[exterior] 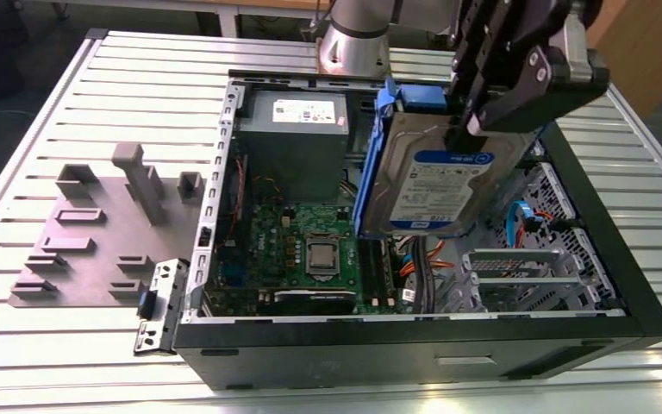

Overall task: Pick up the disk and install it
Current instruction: 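Pick up the disk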

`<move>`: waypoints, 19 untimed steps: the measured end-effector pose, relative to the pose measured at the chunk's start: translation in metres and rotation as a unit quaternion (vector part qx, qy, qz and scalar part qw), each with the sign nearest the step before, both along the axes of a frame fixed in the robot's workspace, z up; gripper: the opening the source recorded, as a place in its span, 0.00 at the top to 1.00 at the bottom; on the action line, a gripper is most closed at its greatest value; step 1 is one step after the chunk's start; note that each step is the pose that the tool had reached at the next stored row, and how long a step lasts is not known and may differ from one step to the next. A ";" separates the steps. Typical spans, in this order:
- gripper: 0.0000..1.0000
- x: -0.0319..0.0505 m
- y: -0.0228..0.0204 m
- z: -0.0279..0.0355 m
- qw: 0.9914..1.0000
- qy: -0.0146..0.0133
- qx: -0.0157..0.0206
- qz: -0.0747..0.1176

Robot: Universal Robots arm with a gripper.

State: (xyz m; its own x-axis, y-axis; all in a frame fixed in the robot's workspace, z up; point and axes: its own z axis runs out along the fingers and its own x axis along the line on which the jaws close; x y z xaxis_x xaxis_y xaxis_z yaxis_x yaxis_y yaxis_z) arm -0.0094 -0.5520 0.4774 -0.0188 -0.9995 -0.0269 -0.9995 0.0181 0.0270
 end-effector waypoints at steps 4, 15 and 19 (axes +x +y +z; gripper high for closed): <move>0.65 0.0000 -0.0117 0.0000 1.000 0.000 0.000 0.000; 0.65 0.0000 -0.0222 0.0000 1.000 0.000 0.000 0.000; 0.65 0.0000 -0.0241 0.0000 1.000 0.000 0.000 0.000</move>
State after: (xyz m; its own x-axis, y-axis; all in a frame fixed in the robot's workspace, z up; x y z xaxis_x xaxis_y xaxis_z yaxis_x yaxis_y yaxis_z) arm -0.0095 -0.5761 0.4774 -0.0188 -0.9995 -0.0268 -0.9995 0.0181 0.0270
